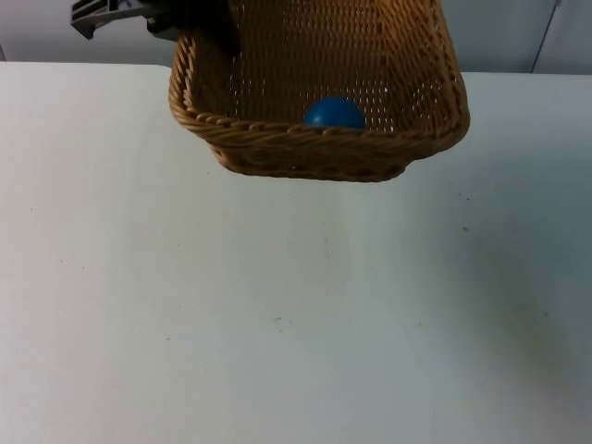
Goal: Pick up the basket with the left hand and place the ball into the basket with the right hand.
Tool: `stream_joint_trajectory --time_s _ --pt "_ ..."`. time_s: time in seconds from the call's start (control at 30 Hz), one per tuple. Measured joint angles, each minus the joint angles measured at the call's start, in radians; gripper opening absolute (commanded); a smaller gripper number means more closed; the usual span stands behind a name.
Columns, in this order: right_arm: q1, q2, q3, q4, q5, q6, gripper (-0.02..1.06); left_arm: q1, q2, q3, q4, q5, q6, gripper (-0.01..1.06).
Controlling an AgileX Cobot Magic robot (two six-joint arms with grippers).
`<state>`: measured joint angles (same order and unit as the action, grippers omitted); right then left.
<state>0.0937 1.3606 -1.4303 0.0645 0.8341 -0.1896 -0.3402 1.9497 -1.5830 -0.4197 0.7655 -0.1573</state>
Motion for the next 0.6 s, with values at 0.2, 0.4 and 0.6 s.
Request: stream_joint_trajectory --time_s 0.2,0.4,0.6 --pt "0.0 -0.129 0.133 -0.064 -0.036 0.074 1.04 0.0 0.0 0.0 0.0 0.002 0.004 0.0" --pt "0.0 -0.292 0.247 -0.076 -0.05 0.118 1.04 0.0 0.0 0.0 0.0 0.002 0.006 0.0" --pt "0.0 -0.388 0.296 -0.076 -0.032 0.147 1.04 0.0 0.0 0.0 0.002 0.005 0.008 0.0"
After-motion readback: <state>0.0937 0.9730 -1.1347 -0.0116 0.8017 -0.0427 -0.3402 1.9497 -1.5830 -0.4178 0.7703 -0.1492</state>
